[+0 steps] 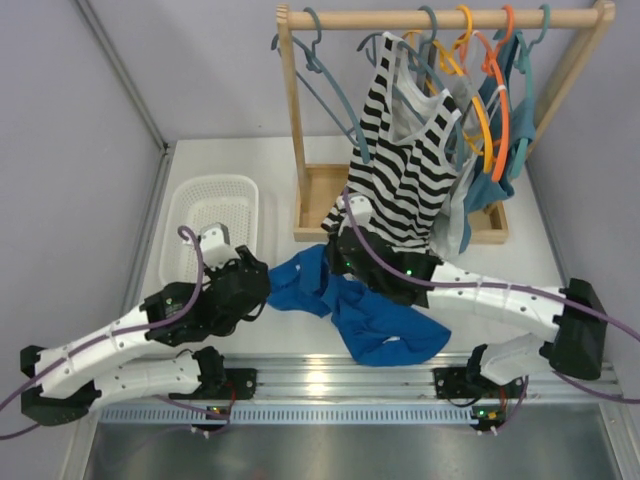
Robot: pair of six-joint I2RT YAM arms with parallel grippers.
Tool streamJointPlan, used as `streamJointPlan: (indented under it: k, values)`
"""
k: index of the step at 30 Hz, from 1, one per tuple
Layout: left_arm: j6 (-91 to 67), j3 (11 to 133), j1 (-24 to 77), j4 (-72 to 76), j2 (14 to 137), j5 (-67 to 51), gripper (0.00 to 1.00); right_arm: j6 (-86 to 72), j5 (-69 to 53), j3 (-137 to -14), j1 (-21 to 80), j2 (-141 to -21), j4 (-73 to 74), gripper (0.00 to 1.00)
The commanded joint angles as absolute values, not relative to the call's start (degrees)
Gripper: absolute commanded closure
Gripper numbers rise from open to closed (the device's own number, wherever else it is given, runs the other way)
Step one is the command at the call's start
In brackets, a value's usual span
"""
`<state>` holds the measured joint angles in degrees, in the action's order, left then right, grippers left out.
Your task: Place the tank top on the hanger
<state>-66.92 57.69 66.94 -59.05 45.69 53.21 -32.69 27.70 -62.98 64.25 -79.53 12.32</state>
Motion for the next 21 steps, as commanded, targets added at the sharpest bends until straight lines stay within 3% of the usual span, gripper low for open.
streamJointPlan:
  k: [1,9,21]
  values:
    - [-69.25,54.16,66.97,-55.37,47.10,51.51,0.55,-33.57,31.73,-60.48,62.50,-72.87,15.11,0.96]
    - [-64.87,45.80,66.45,-41.60,52.29,45.79,0.52,-33.13,30.67,-57.05,58.80,-65.13,20.64,0.96]
    - [-51.61,39.81,45.63,-19.44,61.07,21.11,0.49,-41.37,26.90,-39.84,58.36,-49.58,29.44,0.96]
